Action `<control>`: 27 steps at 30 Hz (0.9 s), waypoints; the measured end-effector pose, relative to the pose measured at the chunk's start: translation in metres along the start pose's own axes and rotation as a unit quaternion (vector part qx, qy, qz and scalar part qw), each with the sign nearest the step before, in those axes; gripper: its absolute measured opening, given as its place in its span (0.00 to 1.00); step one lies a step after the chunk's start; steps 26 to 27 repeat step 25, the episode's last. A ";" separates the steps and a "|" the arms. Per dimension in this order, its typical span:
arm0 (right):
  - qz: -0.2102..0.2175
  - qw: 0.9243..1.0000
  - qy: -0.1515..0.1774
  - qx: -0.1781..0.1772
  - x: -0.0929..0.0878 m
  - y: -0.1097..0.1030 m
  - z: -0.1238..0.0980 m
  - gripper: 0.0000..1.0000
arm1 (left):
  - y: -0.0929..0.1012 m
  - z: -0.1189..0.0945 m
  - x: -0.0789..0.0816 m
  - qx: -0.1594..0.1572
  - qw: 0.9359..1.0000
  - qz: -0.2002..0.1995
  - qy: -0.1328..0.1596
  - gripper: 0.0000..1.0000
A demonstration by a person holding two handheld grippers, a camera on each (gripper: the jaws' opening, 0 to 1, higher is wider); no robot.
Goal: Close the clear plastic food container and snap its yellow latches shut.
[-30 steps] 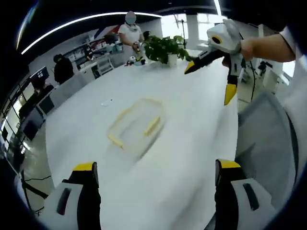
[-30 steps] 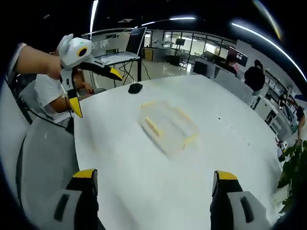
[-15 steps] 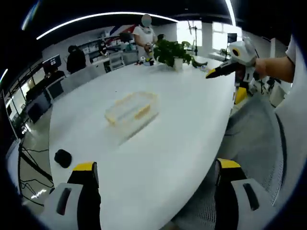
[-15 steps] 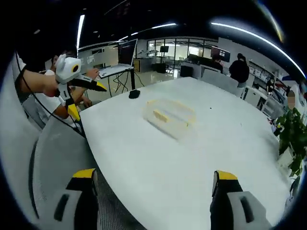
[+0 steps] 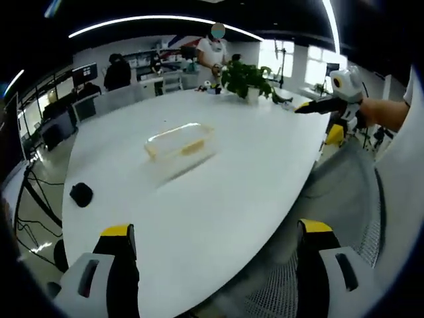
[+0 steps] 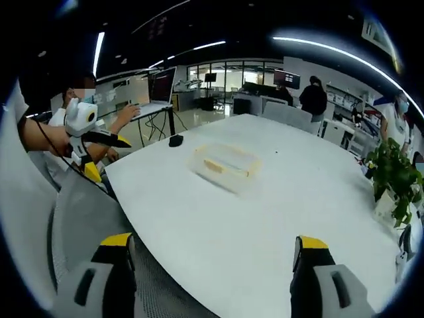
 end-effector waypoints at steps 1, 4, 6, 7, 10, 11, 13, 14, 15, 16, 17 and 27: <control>0.000 1.000 0.000 0.001 0.000 -0.001 0.000 0.99 | -0.001 0.000 0.000 0.002 1.000 0.000 0.000 0.99; 0.000 1.000 -0.001 0.003 -0.001 -0.003 0.001 0.99 | -0.001 -0.003 0.001 0.004 1.000 -0.005 0.005 0.99; 0.004 1.000 0.000 0.004 -0.002 -0.003 0.001 0.99 | -0.001 -0.003 0.001 0.006 1.000 -0.003 0.006 0.99; 0.006 1.000 0.001 0.006 -0.002 -0.004 0.002 0.99 | -0.001 -0.004 0.001 0.006 1.000 -0.002 0.007 0.99; 0.006 1.000 0.003 0.012 -0.002 -0.007 0.003 0.99 | -0.001 -0.003 0.000 0.004 1.000 -0.004 0.007 0.99; 0.006 1.000 0.002 0.014 -0.002 -0.008 0.004 0.99 | -0.002 -0.003 0.000 0.004 1.000 -0.003 0.005 0.99; 0.006 1.000 0.000 0.018 -0.003 -0.011 0.004 0.99 | -0.003 -0.004 0.000 0.006 1.000 -0.001 0.003 0.98; 0.005 1.000 0.001 0.018 -0.003 -0.011 0.004 0.99 | -0.003 -0.004 0.000 0.006 1.000 -0.004 0.005 0.98; 0.005 1.000 0.001 0.019 -0.003 -0.011 0.004 0.99 | -0.003 -0.004 0.000 0.005 1.000 -0.008 0.008 0.98; 0.005 1.000 0.000 0.019 -0.003 -0.011 0.004 0.99 | -0.003 -0.004 0.001 0.006 1.000 -0.007 0.009 0.98; 0.005 1.000 0.000 0.019 -0.003 -0.011 0.004 0.99 | -0.003 -0.004 0.001 0.007 1.000 -0.005 0.009 0.98; 0.008 1.000 -0.002 0.021 -0.006 -0.014 0.003 0.99 | -0.001 -0.006 0.001 0.005 1.000 -0.004 0.011 0.98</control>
Point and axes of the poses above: the point that each gripper's makers call its tool centre point, and the gripper's own axes: z roughly forward along the fingers, y roughly to its right, x roughly out of its top, the point moved 2 cm from there along -z, roughly backward along the fingers, and after that the axes turned 3 degrees about -x, right-handed, at the moved point
